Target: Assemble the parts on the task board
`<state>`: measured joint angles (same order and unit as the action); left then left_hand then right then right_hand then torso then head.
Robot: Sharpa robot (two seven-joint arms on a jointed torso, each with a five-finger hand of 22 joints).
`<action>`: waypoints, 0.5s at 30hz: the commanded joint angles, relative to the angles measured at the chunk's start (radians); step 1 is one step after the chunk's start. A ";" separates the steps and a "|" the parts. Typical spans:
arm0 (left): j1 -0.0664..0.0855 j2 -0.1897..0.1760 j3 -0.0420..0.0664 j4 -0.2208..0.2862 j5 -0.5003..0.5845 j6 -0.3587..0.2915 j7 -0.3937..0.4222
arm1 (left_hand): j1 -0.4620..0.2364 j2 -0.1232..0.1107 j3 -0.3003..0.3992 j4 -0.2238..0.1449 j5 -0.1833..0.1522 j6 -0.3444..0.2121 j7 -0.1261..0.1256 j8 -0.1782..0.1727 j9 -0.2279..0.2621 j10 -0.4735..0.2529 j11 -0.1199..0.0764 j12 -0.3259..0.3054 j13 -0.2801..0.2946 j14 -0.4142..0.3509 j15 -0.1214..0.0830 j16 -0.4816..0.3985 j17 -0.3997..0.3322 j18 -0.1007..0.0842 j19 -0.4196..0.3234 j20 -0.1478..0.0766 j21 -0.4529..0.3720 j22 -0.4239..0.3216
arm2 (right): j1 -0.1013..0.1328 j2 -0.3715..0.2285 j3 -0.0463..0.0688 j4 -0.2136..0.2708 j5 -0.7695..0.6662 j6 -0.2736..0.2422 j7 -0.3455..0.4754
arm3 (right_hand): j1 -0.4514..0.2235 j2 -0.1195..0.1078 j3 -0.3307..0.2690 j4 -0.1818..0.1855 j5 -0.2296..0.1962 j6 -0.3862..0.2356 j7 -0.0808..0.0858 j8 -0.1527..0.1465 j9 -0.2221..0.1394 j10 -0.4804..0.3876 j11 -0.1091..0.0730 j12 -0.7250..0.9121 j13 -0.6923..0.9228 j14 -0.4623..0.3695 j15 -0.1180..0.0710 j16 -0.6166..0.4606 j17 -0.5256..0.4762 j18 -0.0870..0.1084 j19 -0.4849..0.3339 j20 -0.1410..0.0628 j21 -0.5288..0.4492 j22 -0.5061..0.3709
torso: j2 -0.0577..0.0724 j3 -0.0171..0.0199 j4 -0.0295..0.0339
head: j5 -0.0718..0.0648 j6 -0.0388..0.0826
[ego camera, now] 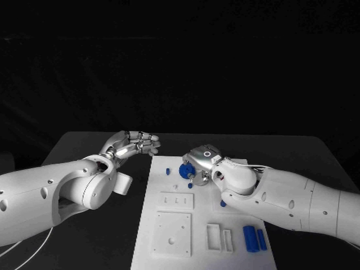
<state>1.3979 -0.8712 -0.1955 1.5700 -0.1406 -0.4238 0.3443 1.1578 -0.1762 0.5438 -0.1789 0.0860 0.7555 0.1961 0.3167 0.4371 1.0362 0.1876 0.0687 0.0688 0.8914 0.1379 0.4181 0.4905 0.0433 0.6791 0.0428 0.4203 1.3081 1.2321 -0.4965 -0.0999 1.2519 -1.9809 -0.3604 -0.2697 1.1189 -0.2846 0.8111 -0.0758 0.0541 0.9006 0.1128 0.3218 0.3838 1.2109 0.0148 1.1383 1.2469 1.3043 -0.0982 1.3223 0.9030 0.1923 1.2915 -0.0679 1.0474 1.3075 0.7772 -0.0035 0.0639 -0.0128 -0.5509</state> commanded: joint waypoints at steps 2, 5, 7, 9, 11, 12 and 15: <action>0.003 0.002 0.001 0.002 -0.004 0.013 0.006 | -0.010 -0.001 0.007 0.000 -0.006 -0.002 0.006 -0.004 -0.001 -0.007 -0.001 -0.001 0.000 -0.003 0.004 -0.003 0.002 0.017 -0.005 -0.001 -0.001 0.018 | 0.000 0.002 0.000 -0.006 0.003 0.017 -0.003 | 0.002 -0.010 -0.010 -0.002 -0.003 -0.004 0.019 -0.008 -0.009 -0.011 0.004 -0.010 -0.005 -0.001 0.008 -0.006 0.002 0.069 -0.001 -0.003 0.004 0.015 | 0.000 -0.0007 0.0002 | 0.000 0.001; 0.003 0.002 0.001 0.002 -0.004 0.013 0.005 | -0.010 -0.002 0.007 0.000 -0.006 -0.002 0.006 -0.004 -0.001 -0.007 -0.001 -0.001 0.000 -0.003 0.004 -0.003 0.002 0.017 -0.005 -0.001 -0.001 0.018 | 0.000 0.003 0.000 -0.007 0.003 0.016 -0.005 | 0.002 -0.010 -0.013 -0.004 -0.003 -0.011 0.020 -0.012 -0.010 -0.013 0.005 -0.012 -0.007 -0.001 0.009 -0.007 0.003 0.069 -0.002 -0.003 0.004 0.015 | 0.000 -0.0007 -0.0001 | 0.000 0.001; 0.003 0.002 0.001 0.002 -0.004 0.014 0.006 | -0.010 -0.002 0.007 0.000 -0.006 -0.002 0.006 -0.004 -0.001 -0.007 -0.001 -0.001 0.000 -0.003 0.004 -0.004 0.002 0.017 -0.005 -0.001 -0.001 0.018 | 0.000 0.003 0.000 -0.008 0.008 0.019 -0.005 | 0.002 -0.010 -0.014 -0.005 -0.003 -0.012 0.020 -0.012 -0.010 -0.014 0.005 -0.013 -0.008 -0.001 0.009 -0.007 0.003 0.069 -0.002 -0.003 0.003 0.015 | 0.000 -0.0005 -0.0003 | 0.000 0.001; 0.003 0.002 0.001 0.002 -0.004 0.013 0.006 | -0.010 -0.002 0.007 0.000 -0.006 -0.002 0.006 -0.004 -0.001 -0.007 -0.001 -0.001 0.000 -0.003 0.004 -0.004 0.002 0.017 -0.006 -0.001 -0.001 0.018 | 0.000 0.004 0.000 -0.009 0.014 0.023 -0.003 | 0.002 -0.011 -0.014 -0.005 -0.003 -0.013 0.020 -0.013 -0.010 -0.015 0.005 -0.014 -0.008 -0.001 0.010 -0.008 0.003 0.069 -0.002 -0.003 0.003 0.015 | 0.000 -0.0005 -0.0001 | 0.000 0.001; 0.003 0.002 0.001 0.001 -0.004 0.013 0.005 | -0.010 -0.002 0.007 0.000 -0.006 -0.002 0.006 -0.004 -0.001 -0.007 -0.001 -0.001 0.000 -0.003 0.004 -0.004 0.002 0.017 -0.006 -0.001 -0.001 0.018 | 0.000 0.004 0.000 -0.009 0.023 0.027 -0.001 | 0.001 -0.011 -0.018 -0.007 -0.003 -0.020 0.021 -0.016 -0.012 -0.017 0.006 -0.016 -0.010 -0.001 0.010 -0.008 0.003 0.069 -0.003 -0.003 0.003 0.015 | 0.000 -0.0008 0.0002 | 0.000 0.001; 0.003 0.003 0.001 0.001 -0.004 0.013 0.005 | -0.010 -0.002 0.007 0.000 -0.006 -0.002 0.006 -0.004 -0.001 -0.007 -0.001 -0.001 0.000 -0.003 0.004 -0.004 0.002 0.017 -0.006 -0.001 -0.001 0.018 | 0.000 0.004 0.000 -0.008 0.027 0.028 0.000 | -0.001 -0.012 -0.022 -0.008 -0.003 -0.025 0.021 -0.019 -0.013 -0.018 0.006 -0.016 -0.011 -0.001 0.011 -0.009 0.004 0.069 -0.003 -0.002 0.003 0.015 | 0.000 -0.0008 0.0002 | 0.000 0.001; 0.003 0.003 0.001 0.001 -0.004 0.014 0.006 | -0.010 -0.002 0.007 0.000 -0.006 -0.002 0.006 -0.004 -0.001 -0.007 -0.001 -0.001 0.000 -0.003 0.004 -0.004 0.002 0.017 -0.006 -0.001 -0.001 0.018 | 0.000 0.004 0.000 -0.007 0.043 0.030 0.003 | -0.007 -0.012 -0.036 -0.013 -0.001 -0.050 0.020 -0.030 -0.017 -0.022 0.005 -0.018 -0.013 -0.001 0.010 -0.010 0.005 0.069 -0.005 -0.001 0.003 0.015 | -0.001 -0.0007 0.0001 | -0.001 0.001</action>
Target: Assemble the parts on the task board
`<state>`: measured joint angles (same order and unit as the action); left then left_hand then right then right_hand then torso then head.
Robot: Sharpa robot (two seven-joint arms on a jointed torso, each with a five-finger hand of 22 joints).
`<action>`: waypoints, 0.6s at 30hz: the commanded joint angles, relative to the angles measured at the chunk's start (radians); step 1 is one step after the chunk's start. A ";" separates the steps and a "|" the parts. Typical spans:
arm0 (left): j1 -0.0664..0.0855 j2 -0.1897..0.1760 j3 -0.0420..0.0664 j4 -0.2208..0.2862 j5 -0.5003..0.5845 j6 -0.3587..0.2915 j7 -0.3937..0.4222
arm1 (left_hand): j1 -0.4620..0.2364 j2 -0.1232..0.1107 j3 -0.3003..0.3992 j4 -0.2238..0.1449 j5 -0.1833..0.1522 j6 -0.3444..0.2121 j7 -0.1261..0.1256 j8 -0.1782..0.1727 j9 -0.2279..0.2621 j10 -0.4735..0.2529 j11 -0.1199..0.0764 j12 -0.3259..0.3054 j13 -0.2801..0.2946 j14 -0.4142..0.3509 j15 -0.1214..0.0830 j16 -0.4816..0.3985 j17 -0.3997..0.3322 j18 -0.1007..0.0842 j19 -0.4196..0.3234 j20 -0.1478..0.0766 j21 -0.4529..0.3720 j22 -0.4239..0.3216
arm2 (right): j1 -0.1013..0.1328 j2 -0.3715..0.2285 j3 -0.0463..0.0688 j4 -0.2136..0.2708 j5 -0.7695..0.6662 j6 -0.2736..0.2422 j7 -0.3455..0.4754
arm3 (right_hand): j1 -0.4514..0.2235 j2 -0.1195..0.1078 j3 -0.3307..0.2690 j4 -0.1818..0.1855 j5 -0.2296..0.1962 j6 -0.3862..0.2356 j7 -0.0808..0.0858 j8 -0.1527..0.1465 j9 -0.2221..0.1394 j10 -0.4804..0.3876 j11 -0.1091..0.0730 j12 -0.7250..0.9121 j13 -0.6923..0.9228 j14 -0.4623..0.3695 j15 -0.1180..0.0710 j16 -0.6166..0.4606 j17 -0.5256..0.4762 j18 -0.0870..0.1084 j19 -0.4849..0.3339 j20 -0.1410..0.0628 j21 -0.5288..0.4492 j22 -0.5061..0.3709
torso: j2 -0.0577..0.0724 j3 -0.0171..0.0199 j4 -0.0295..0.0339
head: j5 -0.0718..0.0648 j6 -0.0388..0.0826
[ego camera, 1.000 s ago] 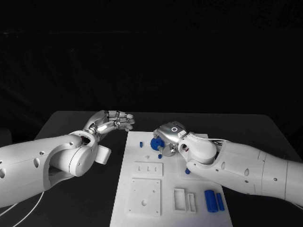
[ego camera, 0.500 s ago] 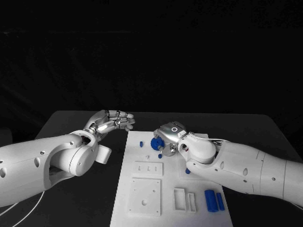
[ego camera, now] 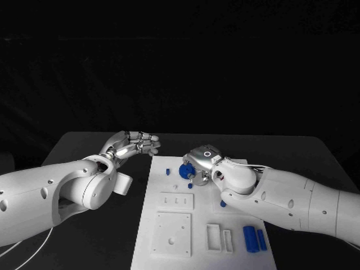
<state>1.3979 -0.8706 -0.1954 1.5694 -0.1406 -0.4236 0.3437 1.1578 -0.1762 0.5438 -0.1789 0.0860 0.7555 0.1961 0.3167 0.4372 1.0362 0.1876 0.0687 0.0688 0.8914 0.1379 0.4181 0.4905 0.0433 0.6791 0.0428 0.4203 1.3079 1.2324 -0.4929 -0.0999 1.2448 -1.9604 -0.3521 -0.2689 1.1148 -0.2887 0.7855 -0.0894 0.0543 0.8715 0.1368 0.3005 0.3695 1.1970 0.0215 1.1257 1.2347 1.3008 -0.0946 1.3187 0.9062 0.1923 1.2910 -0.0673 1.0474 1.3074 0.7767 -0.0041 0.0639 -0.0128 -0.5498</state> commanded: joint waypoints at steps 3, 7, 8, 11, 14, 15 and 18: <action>0.003 0.001 0.001 0.003 -0.004 0.012 0.009 | -0.010 -0.002 0.007 0.000 -0.006 -0.002 0.006 -0.004 -0.001 -0.007 -0.001 -0.001 0.000 -0.003 0.004 -0.004 0.002 0.017 -0.006 -0.001 -0.001 0.018 | 0.000 -0.001 0.000 0.002 0.023 0.026 -0.002 | -0.003 -0.008 -0.016 -0.004 0.005 -0.040 -0.006 -0.017 -0.006 -0.008 -0.004 -0.005 -0.002 0.003 0.004 -0.008 0.002 0.069 -0.005 -0.001 0.002 0.014 | 0.000 0.0006 0.0001 | -0.002 -0.001; 0.003 0.001 0.001 0.001 -0.004 0.012 0.009 | -0.010 -0.001 0.008 0.000 -0.006 -0.001 0.006 -0.004 -0.001 -0.007 -0.001 -0.001 0.000 -0.003 0.004 -0.004 0.002 0.017 -0.005 -0.001 -0.001 0.018 | 0.000 -0.005 0.000 0.002 0.037 0.031 0.000 | 0.026 -0.007 -0.008 -0.031 0.066 -0.050 -0.012 -0.019 -0.005 -0.005 -0.009 -0.001 -0.001 0.003 -0.001 -0.009 0.005 0.069 -0.003 -0.003 0.005 0.016 | 0.000 0.0008 -0.0002 | -0.002 0.000; 0.003 0.001 0.001 0.001 -0.004 0.012 0.009 | -0.010 -0.001 0.008 0.000 -0.005 -0.001 0.006 -0.004 -0.001 -0.007 -0.001 -0.001 0.000 -0.003 0.004 -0.004 0.002 0.017 -0.005 -0.001 -0.001 0.018 | 0.000 -0.006 0.000 0.002 0.040 0.031 0.001 | 0.026 -0.007 -0.004 -0.033 0.103 -0.051 -0.012 -0.018 -0.004 -0.004 -0.011 0.000 0.000 0.004 -0.002 -0.010 0.006 0.069 -0.002 -0.003 0.007 0.016 | 0.000 0.0005 -0.0005 | -0.002 0.000; 0.003 0.002 0.001 0.001 -0.004 0.012 0.009 | -0.010 -0.001 0.008 0.000 -0.005 -0.001 0.006 -0.004 -0.001 -0.007 -0.001 -0.001 0.000 -0.003 0.004 -0.004 0.002 0.017 -0.005 -0.001 -0.001 0.018 | 0.000 -0.009 0.000 0.002 0.053 0.033 0.005 | 0.030 -0.005 0.001 -0.036 0.131 -0.052 -0.013 -0.017 -0.004 -0.003 -0.010 0.001 -0.001 0.004 -0.002 -0.010 0.007 0.069 -0.002 -0.003 0.007 0.016 | 0.000 0.0008 -0.0009 | -0.001 0.000; 0.003 0.002 0.001 0.001 -0.004 0.012 0.009 | -0.010 -0.001 0.008 0.000 -0.005 -0.001 0.006 -0.004 -0.001 -0.007 -0.001 -0.001 0.000 -0.003 0.004 -0.004 0.002 0.017 -0.005 -0.001 -0.001 0.018 | 0.000 -0.010 0.000 0.002 0.064 0.037 0.007 | 0.031 -0.005 0.002 -0.037 0.136 -0.052 -0.014 -0.017 -0.003 -0.003 -0.010 0.001 -0.001 0.004 -0.002 -0.010 0.007 0.069 -0.002 -0.003 0.007 0.016 | 0.000 0.0013 -0.0012 | -0.001 0.000; 0.003 0.002 0.001 0.001 -0.004 0.012 0.009 | -0.010 -0.001 0.008 0.000 -0.005 -0.001 0.006 -0.004 -0.001 -0.007 -0.001 -0.001 0.000 -0.003 0.004 -0.004 0.002 0.017 -0.005 -0.001 -0.001 0.018 | 0.000 -0.010 0.000 0.002 0.068 0.037 0.007 | 0.038 -0.005 0.014 -0.042 0.202 -0.052 -0.017 -0.015 -0.002 -0.002 -0.007 0.002 0.001 0.003 -0.004 -0.010 0.008 0.069 -0.004 -0.003 0.007 0.016 | 0.000 0.0014 -0.0014 | -0.001 -0.001; 0.003 0.002 0.001 0.000 -0.004 0.012 0.008 | -0.010 -0.001 0.008 0.000 -0.005 -0.002 0.006 -0.004 -0.001 -0.007 -0.001 -0.001 0.000 -0.003 0.004 -0.004 0.002 0.017 -0.005 -0.001 -0.001 0.018 | 0.000 -0.014 0.000 0.003 0.079 0.042 0.010 | 0.031 0.033 0.042 -0.056 0.415 -0.052 -0.012 -0.008 0.005 0.000 -0.009 0.007 0.003 0.004 0.000 -0.007 0.012 0.069 -0.002 -0.002 0.013 0.019 | 0.001 0.0013 -0.0006 | -0.001 -0.001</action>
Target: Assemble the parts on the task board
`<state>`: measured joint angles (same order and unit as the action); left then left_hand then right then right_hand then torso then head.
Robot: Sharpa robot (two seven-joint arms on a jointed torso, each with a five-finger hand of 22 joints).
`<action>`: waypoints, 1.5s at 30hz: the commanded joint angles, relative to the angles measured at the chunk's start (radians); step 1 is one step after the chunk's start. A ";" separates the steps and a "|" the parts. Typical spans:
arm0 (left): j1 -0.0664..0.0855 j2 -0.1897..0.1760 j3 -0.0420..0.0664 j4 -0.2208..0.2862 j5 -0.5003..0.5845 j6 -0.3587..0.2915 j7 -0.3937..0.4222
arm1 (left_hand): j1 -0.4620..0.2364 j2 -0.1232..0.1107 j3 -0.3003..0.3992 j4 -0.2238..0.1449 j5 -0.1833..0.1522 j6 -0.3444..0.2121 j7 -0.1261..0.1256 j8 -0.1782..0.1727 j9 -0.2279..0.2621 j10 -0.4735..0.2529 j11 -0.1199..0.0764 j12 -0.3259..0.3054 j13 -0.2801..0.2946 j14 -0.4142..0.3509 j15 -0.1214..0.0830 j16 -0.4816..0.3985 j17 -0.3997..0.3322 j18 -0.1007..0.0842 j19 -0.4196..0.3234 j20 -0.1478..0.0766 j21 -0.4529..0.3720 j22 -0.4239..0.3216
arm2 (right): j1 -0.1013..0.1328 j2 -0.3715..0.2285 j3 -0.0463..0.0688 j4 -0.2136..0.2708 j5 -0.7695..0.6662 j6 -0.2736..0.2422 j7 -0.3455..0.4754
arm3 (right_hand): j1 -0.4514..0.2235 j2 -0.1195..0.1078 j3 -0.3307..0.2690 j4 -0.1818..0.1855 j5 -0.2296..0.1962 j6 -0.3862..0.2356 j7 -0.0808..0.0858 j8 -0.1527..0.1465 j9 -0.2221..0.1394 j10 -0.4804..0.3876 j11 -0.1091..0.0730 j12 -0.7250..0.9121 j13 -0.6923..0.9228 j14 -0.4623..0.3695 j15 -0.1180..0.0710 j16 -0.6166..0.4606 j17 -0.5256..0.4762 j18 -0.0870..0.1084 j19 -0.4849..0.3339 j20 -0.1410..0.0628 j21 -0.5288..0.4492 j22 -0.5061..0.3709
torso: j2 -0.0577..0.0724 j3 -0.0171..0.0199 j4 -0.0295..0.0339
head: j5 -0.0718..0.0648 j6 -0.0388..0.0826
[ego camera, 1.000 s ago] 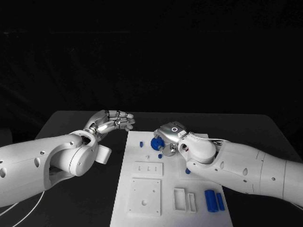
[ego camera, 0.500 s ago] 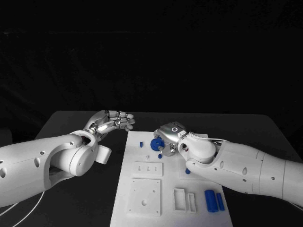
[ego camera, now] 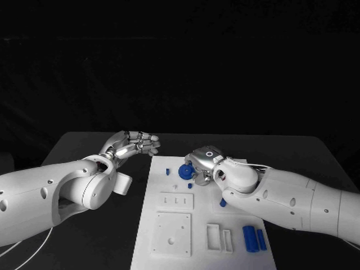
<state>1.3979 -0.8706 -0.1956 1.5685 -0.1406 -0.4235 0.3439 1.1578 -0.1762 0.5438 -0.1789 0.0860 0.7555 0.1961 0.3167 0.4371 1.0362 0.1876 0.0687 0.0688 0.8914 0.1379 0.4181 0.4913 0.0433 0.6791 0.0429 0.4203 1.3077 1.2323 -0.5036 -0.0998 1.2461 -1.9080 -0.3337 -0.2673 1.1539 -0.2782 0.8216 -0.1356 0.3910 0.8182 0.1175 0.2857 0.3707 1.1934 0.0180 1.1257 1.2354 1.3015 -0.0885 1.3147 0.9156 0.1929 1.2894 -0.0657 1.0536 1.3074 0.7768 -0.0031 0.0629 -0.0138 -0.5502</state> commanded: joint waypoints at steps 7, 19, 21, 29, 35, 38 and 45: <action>0.003 0.001 0.001 0.002 -0.004 0.012 0.007 | -0.012 -0.001 0.008 0.002 -0.004 -0.002 0.006 -0.004 -0.002 -0.008 -0.001 -0.001 0.000 -0.003 0.004 -0.004 0.001 0.017 -0.005 -0.001 -0.001 0.018 | 0.000 -0.009 0.000 -0.001 0.052 0.042 0.014 | -0.070 0.101 0.065 -0.041 0.139 0.006 0.004 0.015 0.008 0.002 -0.007 0.010 0.002 0.003 -0.009 -0.009 0.006 0.069 -0.008 0.005 0.011 0.018 | 0.000 -0.0002 -0.0002 | 0.000 -0.003; 0.003 0.000 0.001 0.002 -0.004 0.011 0.008 | -0.013 -0.001 0.008 0.002 -0.004 -0.002 0.006 -0.004 -0.002 -0.009 0.000 -0.001 0.000 -0.003 0.004 -0.005 0.001 0.017 -0.006 -0.001 -0.001 0.018 | 0.000 -0.033 0.000 0.017 0.056 0.034 0.015 | -0.144 0.163 0.166 -0.082 0.133 0.013 0.006 0.022 0.010 0.006 -0.007 0.018 0.003 0.007 -0.008 -0.010 0.012 0.069 -0.005 0.004 0.019 0.016 | 0.000 -0.0001 -0.0001 | -0.001 -0.004; 0.003 -0.002 0.001 0.003 -0.004 0.010 0.008 | -0.013 -0.001 0.008 0.002 -0.003 -0.003 0.006 -0.004 -0.002 -0.009 0.000 -0.001 0.000 -0.003 0.004 -0.005 0.001 0.017 -0.006 -0.001 -0.001 0.018 | 0.000 -0.038 0.000 0.021 0.056 0.032 0.015 | -0.146 0.165 0.170 -0.084 0.133 0.015 0.006 0.023 0.011 0.006 -0.007 0.019 0.004 0.007 -0.008 -0.010 0.012 0.069 -0.004 0.004 0.020 0.016 | 0.000 -0.0005 0.0002 | -0.001 -0.004; 0.003 -0.003 0.001 0.002 -0.004 0.010 0.008 | -0.012 -0.002 0.009 0.002 -0.003 -0.003 0.006 -0.004 -0.002 -0.009 0.000 -0.001 0.000 -0.003 0.004 -0.005 0.001 0.017 -0.006 -0.001 -0.001 0.018 | 0.000 -0.057 0.000 0.037 0.056 0.025 0.015 | -0.150 0.168 0.177 -0.088 0.132 0.019 0.007 0.025 0.012 0.006 -0.006 0.019 0.003 0.008 -0.007 -0.010 0.013 0.069 -0.003 0.003 0.020 0.016 | 0.000 0.0000 -0.0007 | -0.002 -0.004; 0.003 -0.004 0.001 0.003 -0.004 0.010 0.009 | -0.012 -0.002 0.009 0.001 -0.003 -0.003 0.006 -0.004 -0.002 -0.010 0.000 -0.001 0.000 -0.003 0.004 -0.005 0.001 0.017 -0.006 -0.001 -0.001 0.018 | 0.000 -0.084 0.000 0.056 0.056 -0.006 0.012 | -0.154 0.168 0.180 -0.089 0.128 0.020 0.007 0.027 0.012 0.005 -0.006 0.018 0.002 0.008 -0.007 -0.011 0.013 0.069 -0.003 0.003 0.021 0.015 | 0.000 0.0005 0.0001 | -0.003 -0.004; 0.003 -0.006 0.001 0.002 -0.004 0.010 0.009 | -0.012 -0.002 0.009 0.001 -0.003 -0.003 0.006 -0.004 -0.002 -0.010 0.000 -0.001 0.000 -0.003 0.004 -0.005 0.001 0.017 -0.006 -0.001 -0.001 0.018 | 0.000 -0.106 0.002 0.065 0.061 -0.071 0.012 | -0.155 0.167 0.182 -0.089 0.125 0.020 0.008 0.026 0.012 0.005 -0.005 0.019 0.002 0.008 -0.007 -0.011 0.013 0.069 -0.002 0.002 0.021 0.015 | 0.000 0.0009 -0.0015 | -0.003 -0.002; 0.003 -0.008 0.001 -0.004 -0.005 0.016 0.016 | -0.012 -0.003 0.009 0.000 -0.003 -0.002 0.006 -0.004 -0.002 -0.010 0.000 -0.001 0.000 -0.003 0.004 -0.005 0.001 0.017 -0.006 -0.001 -0.001 0.018 | 0.001 -0.186 0.041 0.113 0.214 -0.194 0.134 | -0.131 0.091 0.165 -0.061 -0.059 0.011 0.011 0.025 0.013 0.006 -0.002 0.015 -0.004 0.012 -0.007 -0.014 0.013 0.069 0.011 -0.007 0.017 0.008 | -0.001 0.0002 -0.0027 | -0.011 0.005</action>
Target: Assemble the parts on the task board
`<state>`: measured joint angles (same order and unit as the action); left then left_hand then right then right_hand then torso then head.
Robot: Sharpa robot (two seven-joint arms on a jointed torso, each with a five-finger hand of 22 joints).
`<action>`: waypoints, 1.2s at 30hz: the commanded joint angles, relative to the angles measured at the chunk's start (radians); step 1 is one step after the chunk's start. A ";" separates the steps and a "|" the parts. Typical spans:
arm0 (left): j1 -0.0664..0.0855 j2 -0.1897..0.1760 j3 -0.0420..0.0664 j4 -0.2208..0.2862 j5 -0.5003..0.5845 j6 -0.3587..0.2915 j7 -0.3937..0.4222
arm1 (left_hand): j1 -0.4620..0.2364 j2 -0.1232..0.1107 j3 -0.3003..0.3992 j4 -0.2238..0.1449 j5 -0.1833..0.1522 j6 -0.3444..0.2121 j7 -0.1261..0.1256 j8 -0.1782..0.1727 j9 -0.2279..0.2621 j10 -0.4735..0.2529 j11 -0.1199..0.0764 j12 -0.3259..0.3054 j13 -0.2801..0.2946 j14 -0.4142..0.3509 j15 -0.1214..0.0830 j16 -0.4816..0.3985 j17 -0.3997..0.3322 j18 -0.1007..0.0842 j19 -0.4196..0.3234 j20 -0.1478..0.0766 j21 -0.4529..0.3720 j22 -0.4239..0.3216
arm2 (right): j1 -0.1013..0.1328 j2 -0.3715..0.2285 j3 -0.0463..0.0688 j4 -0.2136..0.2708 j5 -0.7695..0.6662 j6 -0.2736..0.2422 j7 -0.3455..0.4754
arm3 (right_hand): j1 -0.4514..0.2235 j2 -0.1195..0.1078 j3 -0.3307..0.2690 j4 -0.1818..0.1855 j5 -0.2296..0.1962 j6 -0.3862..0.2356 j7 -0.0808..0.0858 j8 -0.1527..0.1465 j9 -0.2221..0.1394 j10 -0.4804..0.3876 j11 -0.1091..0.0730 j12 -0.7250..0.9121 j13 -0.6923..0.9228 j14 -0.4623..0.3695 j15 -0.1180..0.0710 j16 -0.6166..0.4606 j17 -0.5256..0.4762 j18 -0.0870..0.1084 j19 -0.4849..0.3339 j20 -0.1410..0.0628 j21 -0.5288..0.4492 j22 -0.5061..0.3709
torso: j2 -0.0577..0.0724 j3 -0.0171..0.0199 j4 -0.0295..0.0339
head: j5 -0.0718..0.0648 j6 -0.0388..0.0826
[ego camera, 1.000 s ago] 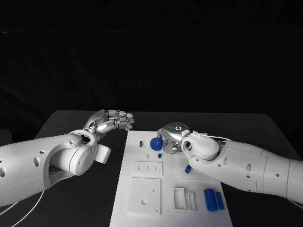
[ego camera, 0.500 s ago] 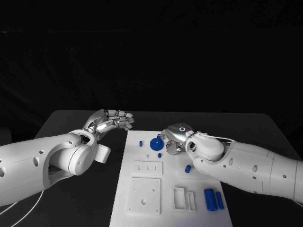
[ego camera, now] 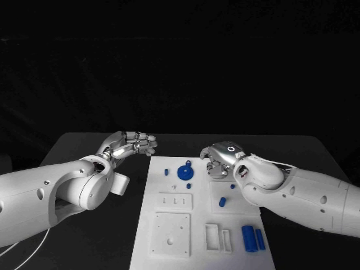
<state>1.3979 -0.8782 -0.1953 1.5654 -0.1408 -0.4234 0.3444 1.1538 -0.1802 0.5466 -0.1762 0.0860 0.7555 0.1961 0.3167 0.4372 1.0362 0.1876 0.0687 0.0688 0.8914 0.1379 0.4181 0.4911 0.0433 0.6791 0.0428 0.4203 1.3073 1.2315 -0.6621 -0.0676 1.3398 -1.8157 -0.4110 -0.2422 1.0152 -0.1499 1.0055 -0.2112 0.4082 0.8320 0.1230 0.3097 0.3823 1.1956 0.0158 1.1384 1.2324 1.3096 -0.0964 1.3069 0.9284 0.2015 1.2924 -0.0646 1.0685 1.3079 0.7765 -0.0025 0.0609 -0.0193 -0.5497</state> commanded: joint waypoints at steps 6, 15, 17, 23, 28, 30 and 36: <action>0.003 -0.003 0.001 -0.007 -0.010 0.017 0.018 | -0.003 0.000 0.007 -0.006 -0.005 0.001 0.004 -0.002 -0.001 -0.002 -0.003 0.003 0.002 -0.002 0.004 -0.006 0.002 0.017 -0.007 -0.001 0.000 0.019 | 0.022 -0.108 0.048 0.031 0.389 -0.085 0.307 | 0.050 -0.113 -0.174 0.033 -0.272 0.000 0.027 0.011 0.011 -0.001 0.019 0.010 0.002 0.004 0.021 -0.006 0.004 0.060 0.011 -0.020 -0.001 0.004 | -0.001 0.0021 -0.0042 | -0.017 0.010; 0.003 -0.001 0.001 -0.021 -0.013 0.019 0.019 | -0.004 0.002 0.004 -0.013 -0.009 0.006 0.002 0.002 0.000 0.040 -0.021 0.022 0.010 0.005 0.002 -0.002 0.006 0.017 -0.006 -0.002 0.002 0.019 | 0.032 -0.201 0.052 -0.045 0.576 -0.019 0.407 | 0.052 -0.082 -0.357 -0.013 -0.258 0.005 0.030 0.012 0.014 -0.031 0.024 -0.002 -0.011 -0.005 0.026 -0.014 0.008 0.060 -0.016 -0.012 -0.007 0.011 | -0.001 0.0076 -0.0121 | -0.042 0.016; 0.003 0.000 0.001 -0.024 -0.013 0.021 0.020 | -0.005 0.003 0.002 -0.015 -0.010 0.008 0.001 0.003 0.000 0.059 -0.029 0.032 0.013 0.010 0.000 0.001 0.008 0.017 -0.004 -0.004 0.004 0.020 | 0.033 -0.214 0.052 -0.059 0.588 0.008 0.419 | 0.047 -0.080 -0.381 -0.021 -0.240 0.004 0.029 0.011 0.014 -0.037 0.023 -0.006 -0.015 -0.006 0.026 -0.015 0.008 0.060 -0.019 -0.012 -0.007 0.012 | -0.001 0.0089 -0.0127 | -0.044 0.017; 0.003 0.001 0.001 -0.027 -0.013 0.024 0.021 | -0.006 0.002 0.000 -0.017 -0.011 0.009 0.001 0.003 0.000 0.059 -0.029 0.031 0.012 0.010 -0.001 0.001 0.009 0.017 -0.004 -0.005 0.005 0.020 | 0.032 -0.231 0.051 -0.104 0.597 0.061 0.434 | 0.038 -0.063 -0.470 -0.056 -0.223 0.004 0.029 0.010 0.015 -0.050 0.022 -0.012 -0.022 -0.010 0.024 -0.019 0.010 0.060 -0.030 -0.011 -0.011 0.013 | -0.002 0.0121 -0.0148 | -0.047 0.017; 0.002 0.003 0.001 -0.028 -0.013 0.028 0.022 | -0.007 0.001 -0.001 -0.019 -0.012 0.008 0.001 0.002 0.000 0.051 -0.026 0.025 0.009 0.010 -0.001 0.001 0.009 0.016 -0.003 -0.005 0.006 0.019 | 0.019 -0.220 0.051 -0.149 0.602 0.087 0.438 | 0.040 -0.055 -0.501 -0.069 -0.218 0.004 0.027 0.008 0.015 -0.056 0.020 -0.016 -0.026 -0.011 0.023 -0.022 0.010 0.060 -0.035 -0.009 -0.014 0.013 | -0.001 0.0137 -0.0150 | -0.048 0.019; 0.002 0.003 0.001 -0.028 -0.013 0.029 0.022 | -0.007 0.001 -0.001 -0.019 -0.012 0.007 0.001 0.002 -0.001 0.048 -0.024 0.023 0.008 0.010 -0.001 0.001 0.010 0.016 -0.003 -0.006 0.006 0.019 | 0.005 -0.219 0.051 -0.153 0.602 0.093 0.437 | 0.039 -0.053 -0.511 -0.071 -0.213 0.004 0.026 0.007 0.014 -0.058 0.020 -0.017 -0.028 -0.011 0.022 -0.023 0.011 0.060 -0.037 -0.008 -0.014 0.013 | -0.001 0.0132 -0.0142 | -0.048 0.019; 0.002 0.002 0.001 -0.030 -0.013 0.028 0.022 | -0.008 0.001 0.000 -0.020 -0.012 0.006 0.002 0.001 -0.001 0.042 -0.021 0.018 0.005 0.009 -0.001 0.001 0.010 0.015 -0.003 -0.006 0.006 0.019 | -0.023 -0.204 0.050 -0.175 0.604 0.106 0.439 | 0.043 -0.050 -0.522 -0.074 -0.208 0.003 0.026 0.006 0.014 -0.062 0.019 -0.020 -0.031 -0.012 0.022 -0.024 0.011 0.060 -0.039 -0.008 -0.015 0.013 | -0.001 0.0114 -0.0136 | -0.047 0.015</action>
<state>1.3979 -0.8776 -0.1954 1.5347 -0.1488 -0.4111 0.3508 1.1538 -0.1802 0.5475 -0.1909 0.0809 0.7555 0.1961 0.3167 0.4372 1.0825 0.1661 0.0919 0.0750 0.8952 0.1341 0.4181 0.5001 0.0433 0.6791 0.0428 0.4203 1.3078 1.2134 -0.8677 -0.0184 1.1672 -1.2219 -0.3456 0.1759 1.0572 -0.2064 0.4886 -0.2854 0.1941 0.8342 0.1473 0.3213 0.3961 1.1437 0.0355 1.1228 1.2032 1.3031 -0.0761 1.2874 0.9378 0.1781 1.2606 -0.0701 1.0569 1.3076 0.7756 0.0100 0.0468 -0.0678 -0.5330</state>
